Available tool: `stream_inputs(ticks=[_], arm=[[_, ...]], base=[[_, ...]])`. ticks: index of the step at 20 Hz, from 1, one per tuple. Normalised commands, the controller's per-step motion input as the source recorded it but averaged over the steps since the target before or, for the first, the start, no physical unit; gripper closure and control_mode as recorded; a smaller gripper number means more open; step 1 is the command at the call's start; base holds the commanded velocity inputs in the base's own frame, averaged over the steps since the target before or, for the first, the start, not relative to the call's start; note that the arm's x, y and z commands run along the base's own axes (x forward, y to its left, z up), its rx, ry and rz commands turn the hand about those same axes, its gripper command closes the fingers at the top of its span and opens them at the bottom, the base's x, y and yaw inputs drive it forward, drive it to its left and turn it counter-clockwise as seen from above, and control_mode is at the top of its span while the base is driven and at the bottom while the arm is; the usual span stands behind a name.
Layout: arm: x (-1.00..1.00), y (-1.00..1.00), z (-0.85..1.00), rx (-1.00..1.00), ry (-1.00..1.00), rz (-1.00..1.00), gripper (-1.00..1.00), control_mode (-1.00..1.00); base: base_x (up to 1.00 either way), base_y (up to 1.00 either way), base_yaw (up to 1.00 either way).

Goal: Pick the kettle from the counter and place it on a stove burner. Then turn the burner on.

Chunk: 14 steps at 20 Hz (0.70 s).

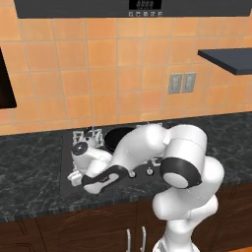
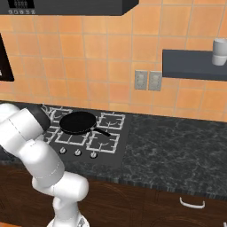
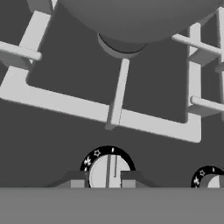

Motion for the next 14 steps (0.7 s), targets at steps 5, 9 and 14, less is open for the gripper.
stream_inputs(ticks=[5,9,14], arm=[[-0.11,-0.15,-0.12,-0.15,-0.07,0.38,1.0,-1.0],[-0.05,-0.15,-0.11,-0.16,-0.1,0.41,1.0,-1.0],[-0.02,-0.06,0.0,-0.14,-0.11,0.43,1.0,-1.0]], base=[[0.0,0.0,0.0],[0.0,0.0,0.0],[0.0,0.0,0.0]])
